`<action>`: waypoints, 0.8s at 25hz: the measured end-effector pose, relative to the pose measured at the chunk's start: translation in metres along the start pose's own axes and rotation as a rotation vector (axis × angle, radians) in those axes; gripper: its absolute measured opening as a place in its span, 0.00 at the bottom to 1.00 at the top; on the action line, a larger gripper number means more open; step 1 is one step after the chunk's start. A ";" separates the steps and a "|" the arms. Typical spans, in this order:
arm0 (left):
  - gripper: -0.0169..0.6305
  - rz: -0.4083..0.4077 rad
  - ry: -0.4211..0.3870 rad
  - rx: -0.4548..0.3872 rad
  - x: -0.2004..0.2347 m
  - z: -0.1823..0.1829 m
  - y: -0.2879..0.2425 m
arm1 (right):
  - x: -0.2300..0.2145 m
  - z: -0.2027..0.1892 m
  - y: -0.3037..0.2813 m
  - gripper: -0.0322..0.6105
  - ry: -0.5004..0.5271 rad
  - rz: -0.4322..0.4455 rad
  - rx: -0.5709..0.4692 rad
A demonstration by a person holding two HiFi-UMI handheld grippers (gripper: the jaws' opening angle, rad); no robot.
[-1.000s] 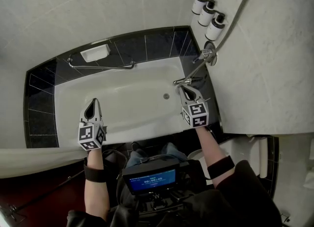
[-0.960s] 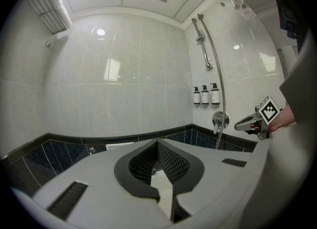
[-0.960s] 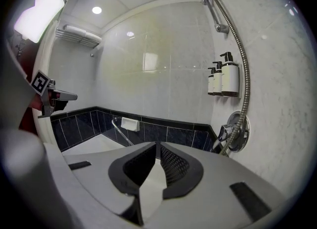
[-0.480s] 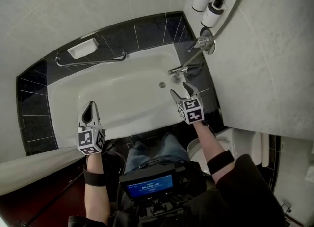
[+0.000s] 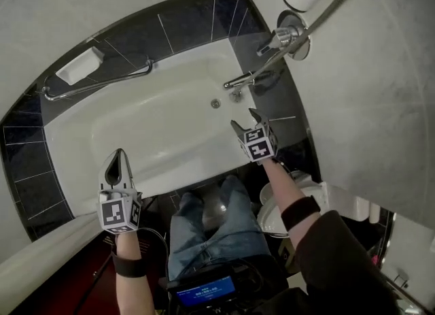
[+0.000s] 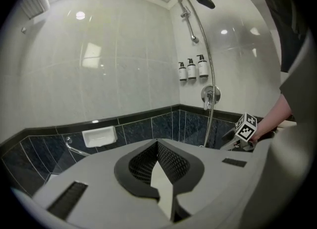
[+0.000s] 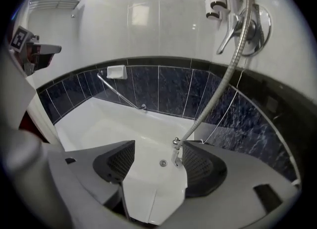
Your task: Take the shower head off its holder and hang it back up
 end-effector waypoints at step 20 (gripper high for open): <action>0.03 -0.086 -0.023 -0.008 -0.045 -0.146 -0.166 | -0.064 -0.113 -0.268 0.60 -0.031 -0.081 -0.069</action>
Point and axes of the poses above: the fingertips, and each gripper's own axes: y backward along the fingers, x to its left, z out of its top, the point moved 5 cm from there along y, backward along the fingers, and after that the axes turned 6 degrees about x, right-handed, at the moved point
